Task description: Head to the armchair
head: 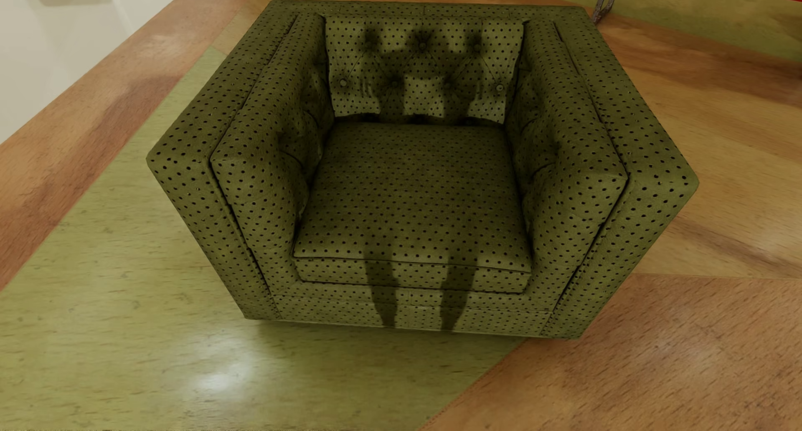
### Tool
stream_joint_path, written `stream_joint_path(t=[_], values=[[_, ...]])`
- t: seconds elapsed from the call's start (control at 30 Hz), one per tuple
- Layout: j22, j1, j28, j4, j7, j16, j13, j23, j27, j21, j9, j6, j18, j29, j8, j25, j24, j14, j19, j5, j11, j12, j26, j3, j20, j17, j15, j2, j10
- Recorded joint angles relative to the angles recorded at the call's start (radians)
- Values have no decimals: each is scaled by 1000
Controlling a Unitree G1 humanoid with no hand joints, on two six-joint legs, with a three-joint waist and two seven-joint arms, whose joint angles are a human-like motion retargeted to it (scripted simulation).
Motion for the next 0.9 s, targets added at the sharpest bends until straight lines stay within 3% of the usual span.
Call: stream_joint_path(t=[0.1,0.23,0.43,0.6,0.9], values=[[-4,-1,-9,1,-1,-17,-24,2,14,-10,-1,-2,2,-3,-1,-1,0,-2,1,1,4,-9,-4,2,-10,5,-2,-2,1],[-24,-4,-2,4,-5,-46,-51,-16,-14,-20,-7,-5,2,-20,-4,-2,-7,-4,-12,5,-1,-20,-10,2,-10,3,3,-2,2],[-52,-4,10,5,-10,-76,-56,-35,-15,-54,-12,-7,0,-35,-9,4,-18,-8,-18,7,-5,-34,-3,3,11,31,3,0,3],[-43,3,10,6,-13,-74,-47,-28,-12,-23,-14,-7,-3,7,-14,-7,-11,-14,-21,8,-8,-37,-5,4,15,35,-3,11,5],[-14,12,2,5,-20,-70,-29,-4,9,-33,-8,-8,-4,-4,-23,-9,-7,-25,-28,6,-9,-8,2,4,33,26,-13,29,17]])
